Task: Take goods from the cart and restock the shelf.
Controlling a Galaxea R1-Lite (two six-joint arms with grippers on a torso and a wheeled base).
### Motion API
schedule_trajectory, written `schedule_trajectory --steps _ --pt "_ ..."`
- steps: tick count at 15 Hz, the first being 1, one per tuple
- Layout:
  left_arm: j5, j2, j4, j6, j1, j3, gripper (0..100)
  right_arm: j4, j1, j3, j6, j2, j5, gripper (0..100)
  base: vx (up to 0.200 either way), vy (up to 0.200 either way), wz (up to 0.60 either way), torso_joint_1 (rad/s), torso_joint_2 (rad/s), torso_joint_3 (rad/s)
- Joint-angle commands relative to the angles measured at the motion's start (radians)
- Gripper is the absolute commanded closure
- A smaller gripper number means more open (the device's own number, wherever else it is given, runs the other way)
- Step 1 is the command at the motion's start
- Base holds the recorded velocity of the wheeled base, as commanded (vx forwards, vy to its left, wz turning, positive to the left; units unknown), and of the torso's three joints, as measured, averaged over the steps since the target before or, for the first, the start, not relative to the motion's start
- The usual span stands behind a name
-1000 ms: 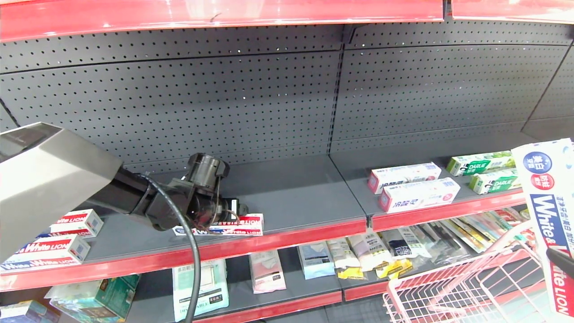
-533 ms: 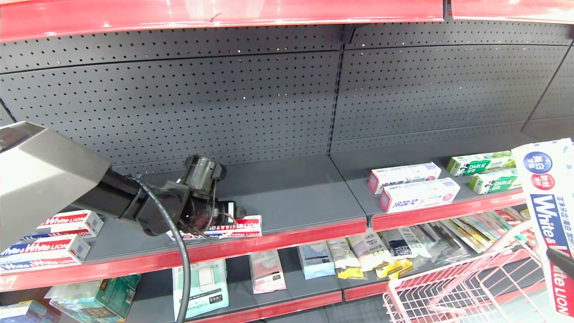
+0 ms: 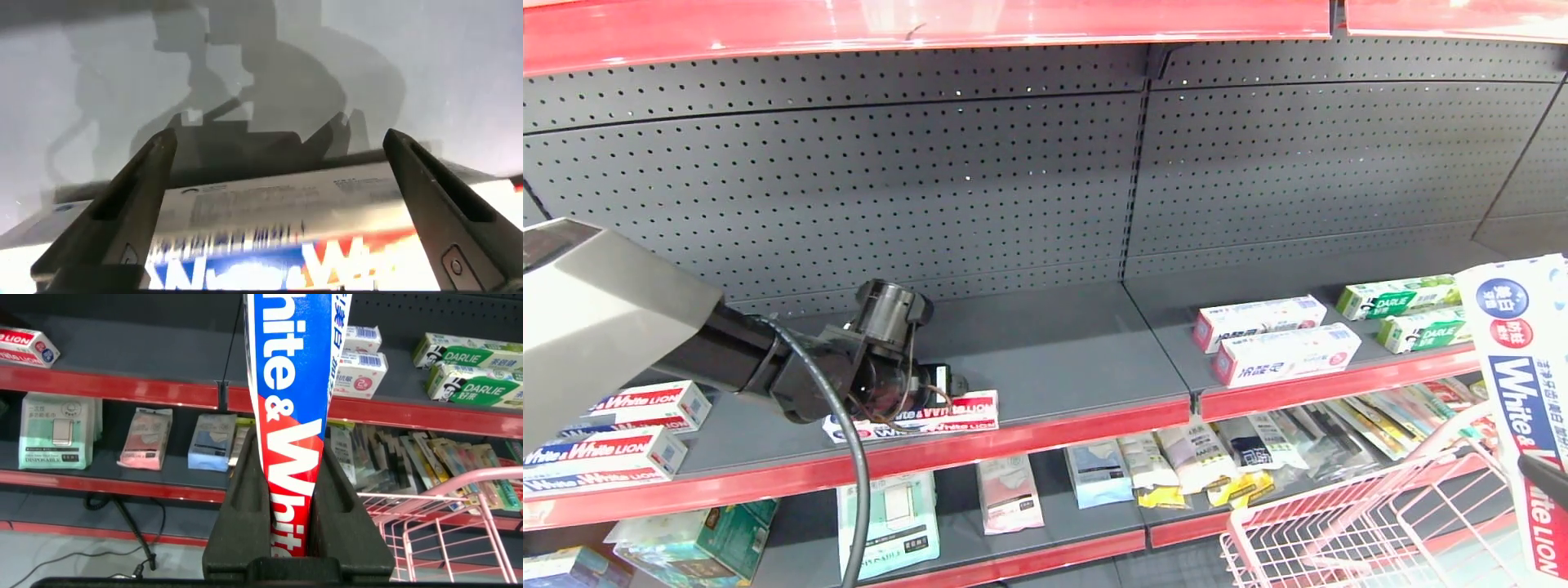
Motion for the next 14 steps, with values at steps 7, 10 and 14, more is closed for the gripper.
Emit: schedule_trajectory --steps 7,10,14 --pt "-0.002 -0.067 0.079 0.002 0.0 -0.052 0 0.0 0.001 -0.004 0.0 0.002 0.001 100 0.0 0.0 0.0 0.0 0.0 0.0" --pt "-0.002 -0.066 0.082 0.002 0.0 -0.038 0 0.0 0.001 -0.007 -0.002 -0.003 0.002 100 0.0 0.0 0.0 0.0 0.0 0.0" --pt "-0.002 -0.063 0.084 0.002 0.002 -0.022 0 0.0 0.0 0.005 0.0 0.007 0.057 100 0.0 0.0 0.0 0.0 0.0 0.0"
